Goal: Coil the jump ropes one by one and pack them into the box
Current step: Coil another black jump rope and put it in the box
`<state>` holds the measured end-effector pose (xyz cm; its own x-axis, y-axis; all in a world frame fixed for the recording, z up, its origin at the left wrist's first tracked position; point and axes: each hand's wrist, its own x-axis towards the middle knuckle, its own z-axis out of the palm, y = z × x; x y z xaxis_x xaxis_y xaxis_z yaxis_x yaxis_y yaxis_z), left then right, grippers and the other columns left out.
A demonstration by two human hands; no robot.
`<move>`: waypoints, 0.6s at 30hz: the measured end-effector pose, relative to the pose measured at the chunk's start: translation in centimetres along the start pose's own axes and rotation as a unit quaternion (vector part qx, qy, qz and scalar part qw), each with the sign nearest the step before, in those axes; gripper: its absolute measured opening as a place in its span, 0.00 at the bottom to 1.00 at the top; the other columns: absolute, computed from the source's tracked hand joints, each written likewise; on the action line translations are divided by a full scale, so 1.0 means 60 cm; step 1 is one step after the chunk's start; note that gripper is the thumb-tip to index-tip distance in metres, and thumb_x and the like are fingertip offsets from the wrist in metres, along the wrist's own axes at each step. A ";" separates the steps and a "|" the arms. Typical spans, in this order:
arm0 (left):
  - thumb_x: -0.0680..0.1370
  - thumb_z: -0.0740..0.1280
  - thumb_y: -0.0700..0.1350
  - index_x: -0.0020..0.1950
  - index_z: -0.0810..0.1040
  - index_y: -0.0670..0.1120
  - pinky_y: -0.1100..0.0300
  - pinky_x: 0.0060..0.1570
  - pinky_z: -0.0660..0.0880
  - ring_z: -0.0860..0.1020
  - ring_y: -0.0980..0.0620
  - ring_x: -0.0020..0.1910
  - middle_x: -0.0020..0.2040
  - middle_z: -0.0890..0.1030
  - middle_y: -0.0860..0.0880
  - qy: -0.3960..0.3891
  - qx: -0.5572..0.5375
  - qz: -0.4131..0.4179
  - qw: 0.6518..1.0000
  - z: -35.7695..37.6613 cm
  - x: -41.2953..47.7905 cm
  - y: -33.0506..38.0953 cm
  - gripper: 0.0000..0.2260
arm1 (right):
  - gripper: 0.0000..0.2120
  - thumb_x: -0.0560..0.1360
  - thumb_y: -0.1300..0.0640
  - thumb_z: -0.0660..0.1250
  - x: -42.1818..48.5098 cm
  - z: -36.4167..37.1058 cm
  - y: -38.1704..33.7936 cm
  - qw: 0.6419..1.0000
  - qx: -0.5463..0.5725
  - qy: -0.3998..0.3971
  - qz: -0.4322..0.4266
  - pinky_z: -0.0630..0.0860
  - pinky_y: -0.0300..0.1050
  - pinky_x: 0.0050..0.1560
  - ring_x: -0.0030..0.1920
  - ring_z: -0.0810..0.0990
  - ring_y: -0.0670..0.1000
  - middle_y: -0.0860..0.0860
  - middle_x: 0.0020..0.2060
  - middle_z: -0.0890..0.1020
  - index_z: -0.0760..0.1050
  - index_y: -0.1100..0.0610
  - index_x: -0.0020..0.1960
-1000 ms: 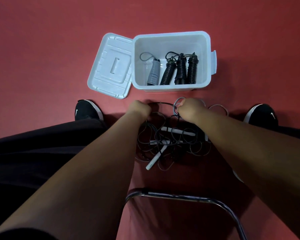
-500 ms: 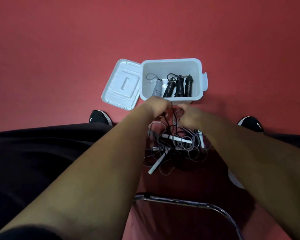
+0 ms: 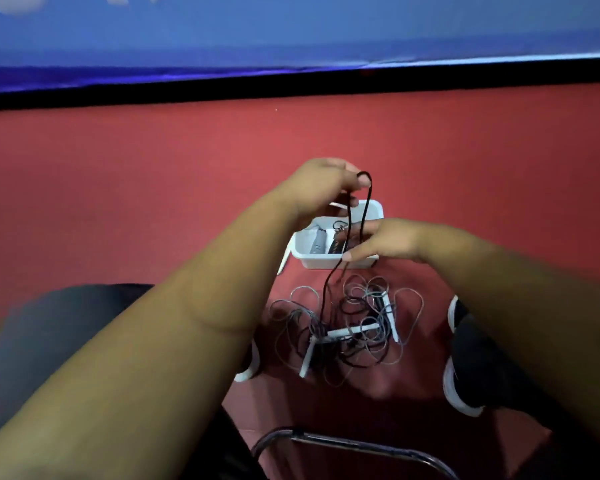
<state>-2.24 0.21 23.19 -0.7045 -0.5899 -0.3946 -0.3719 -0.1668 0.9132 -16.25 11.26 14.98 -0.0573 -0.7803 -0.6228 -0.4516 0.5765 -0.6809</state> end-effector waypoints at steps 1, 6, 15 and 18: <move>0.78 0.71 0.38 0.52 0.82 0.45 0.55 0.41 0.77 0.81 0.48 0.41 0.41 0.80 0.47 0.005 -0.007 0.018 1.000 -0.004 -0.010 0.029 0.05 | 0.23 0.66 0.42 0.84 -0.013 -0.008 -0.013 1.000 0.000 0.008 -0.009 0.76 0.52 0.71 0.64 0.83 0.50 0.42 0.58 0.87 0.84 0.38 0.60; 0.80 0.67 0.38 0.50 0.82 0.47 0.51 0.48 0.80 0.82 0.50 0.43 0.46 0.83 0.50 0.030 -0.033 0.102 0.994 -0.016 -0.062 0.152 0.06 | 0.09 0.77 0.45 0.77 -0.072 -0.029 -0.068 0.989 0.061 0.116 -0.063 0.77 0.47 0.50 0.50 0.83 0.50 0.51 0.54 0.88 0.85 0.46 0.56; 0.81 0.71 0.42 0.57 0.82 0.46 0.52 0.50 0.82 0.85 0.49 0.45 0.50 0.83 0.49 0.084 -0.143 0.210 0.964 -0.028 -0.150 0.297 0.05 | 0.12 0.88 0.52 0.62 -0.169 -0.059 -0.188 0.958 0.136 0.220 -0.122 0.79 0.44 0.36 0.36 0.82 0.51 0.55 0.46 0.88 0.80 0.55 0.51; 0.83 0.70 0.47 0.59 0.83 0.44 0.54 0.51 0.80 0.84 0.50 0.45 0.47 0.82 0.50 0.119 -0.171 0.232 0.950 -0.035 -0.160 0.317 0.09 | 0.15 0.88 0.51 0.60 -0.207 -0.077 -0.231 0.941 0.173 0.260 -0.127 0.84 0.46 0.35 0.34 0.84 0.54 0.59 0.45 0.88 0.79 0.58 0.51</move>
<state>-1.27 1.05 44.55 -0.5722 -0.8182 0.0555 0.1920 -0.0679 0.9790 -13.40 11.83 33.93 -0.4552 -0.8651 -0.2109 -0.1980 0.3292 -0.9233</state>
